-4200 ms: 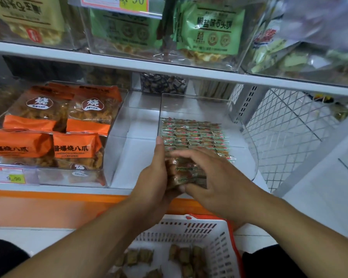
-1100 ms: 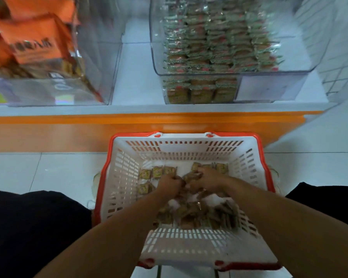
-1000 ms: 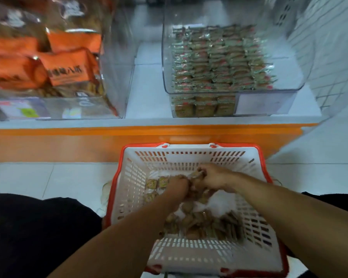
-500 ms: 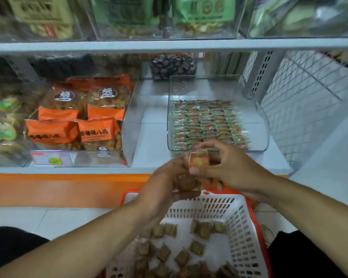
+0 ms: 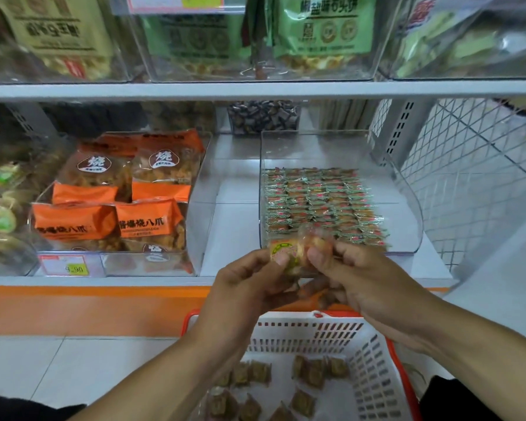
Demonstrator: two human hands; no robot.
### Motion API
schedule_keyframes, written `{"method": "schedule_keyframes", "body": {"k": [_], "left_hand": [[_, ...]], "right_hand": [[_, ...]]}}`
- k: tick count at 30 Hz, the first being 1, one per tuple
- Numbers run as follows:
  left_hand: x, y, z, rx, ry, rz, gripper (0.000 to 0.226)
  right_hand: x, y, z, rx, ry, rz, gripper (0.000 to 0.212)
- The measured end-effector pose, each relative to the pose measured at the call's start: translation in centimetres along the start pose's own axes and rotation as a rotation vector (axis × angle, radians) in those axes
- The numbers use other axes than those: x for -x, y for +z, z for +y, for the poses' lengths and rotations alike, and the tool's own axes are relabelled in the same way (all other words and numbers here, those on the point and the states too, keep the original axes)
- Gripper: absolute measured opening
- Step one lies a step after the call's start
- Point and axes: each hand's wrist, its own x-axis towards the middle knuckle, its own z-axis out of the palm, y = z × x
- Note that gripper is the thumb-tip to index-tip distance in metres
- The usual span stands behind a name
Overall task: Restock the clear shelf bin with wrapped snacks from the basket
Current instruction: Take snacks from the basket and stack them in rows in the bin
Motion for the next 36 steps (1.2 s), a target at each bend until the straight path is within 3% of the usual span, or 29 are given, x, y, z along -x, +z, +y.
{"method": "schedule_keyframes", "body": {"k": [5,9,12,16,20,24,28,32,36], "left_hand": [[0.0,-0.8,0.1,0.019,-0.015,0.078,0.025],[0.2,-0.4,0.6,0.063,-0.09,0.031,0.029],[0.4,0.1,0.6,0.117,-0.128,-0.03,0.018],[0.3,0.2,0.9,0.245,-0.149,0.003,0.027],[0.3,0.3,1.3,0.258,-0.153,-0.027,0.041],[0.3,0.5,1.1,0.228,-0.172,-0.036,0.036],[0.1,0.4,1.1,0.09,-0.15,-0.013,0.039],[0.2,0.3,0.9,-0.193,-0.184,-0.042,0.053],[0.2,0.1,0.6,-0.222,-0.275,-0.07,0.066]], "right_hand": [[0.0,-1.1,-0.3,0.197,-0.282,0.298,0.021],[0.3,-0.7,0.1,0.564,-0.499,0.133,0.048],[0.4,-0.3,0.8,0.647,-0.462,0.005,0.068],[0.8,-0.4,1.2,0.676,-0.387,-0.061,0.055],[1.0,-0.3,1.2,0.621,-0.413,0.002,0.039],[0.8,-0.6,0.9,0.527,-0.445,0.15,0.052],[0.6,-1.5,-0.1,0.589,-0.399,0.155,0.053],[0.8,-2.1,-0.6,0.697,-0.28,-0.018,0.076],[1.0,-2.1,-0.7,0.918,-0.186,-0.095,0.069]]}}
